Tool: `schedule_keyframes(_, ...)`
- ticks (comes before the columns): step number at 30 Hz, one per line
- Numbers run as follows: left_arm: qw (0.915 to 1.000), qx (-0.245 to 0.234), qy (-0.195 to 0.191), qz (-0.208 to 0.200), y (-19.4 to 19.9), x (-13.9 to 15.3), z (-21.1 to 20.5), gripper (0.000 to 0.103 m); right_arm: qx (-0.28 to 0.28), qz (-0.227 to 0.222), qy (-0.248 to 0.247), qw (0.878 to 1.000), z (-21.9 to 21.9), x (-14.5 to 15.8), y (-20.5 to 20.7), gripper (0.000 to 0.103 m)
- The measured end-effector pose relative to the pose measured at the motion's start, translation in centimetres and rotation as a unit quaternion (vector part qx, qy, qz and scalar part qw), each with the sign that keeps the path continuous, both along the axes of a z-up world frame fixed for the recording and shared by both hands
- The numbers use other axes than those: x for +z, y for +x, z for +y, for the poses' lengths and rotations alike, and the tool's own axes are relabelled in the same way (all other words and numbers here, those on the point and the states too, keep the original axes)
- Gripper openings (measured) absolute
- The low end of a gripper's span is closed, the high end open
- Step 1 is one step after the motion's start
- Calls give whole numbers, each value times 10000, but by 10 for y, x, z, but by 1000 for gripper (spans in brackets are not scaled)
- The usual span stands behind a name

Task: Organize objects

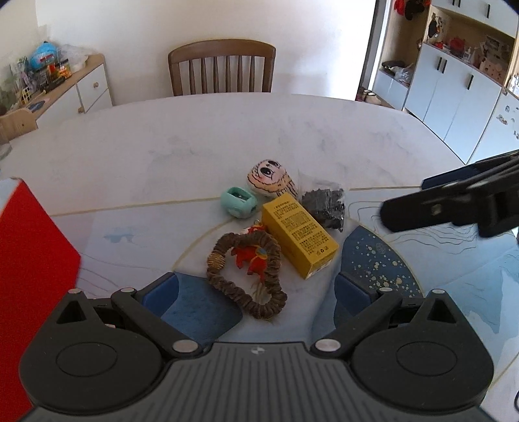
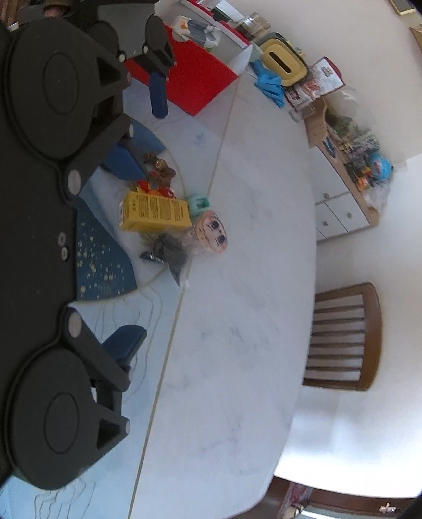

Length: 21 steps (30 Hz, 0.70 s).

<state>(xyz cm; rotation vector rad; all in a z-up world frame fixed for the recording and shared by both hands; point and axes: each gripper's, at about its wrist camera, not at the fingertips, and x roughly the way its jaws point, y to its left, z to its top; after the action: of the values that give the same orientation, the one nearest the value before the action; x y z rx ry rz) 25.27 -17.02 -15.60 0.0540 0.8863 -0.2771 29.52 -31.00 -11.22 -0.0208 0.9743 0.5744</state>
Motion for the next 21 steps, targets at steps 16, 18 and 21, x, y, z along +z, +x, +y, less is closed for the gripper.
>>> schedule_keyframes(16,9990,369,84,-229,2,-18,-7,92,368,589,-231,9973,49,-33,19,71)
schedule_keyframes(18,9991,375,41,-192,2,-18,-7,83,400,601,-261,9970,53,-34,20,65)
schedule_keyframes(21,9991,400,-17,-137,2,-18,-7,63,391,669,-251,9967,55,-37,23,58)
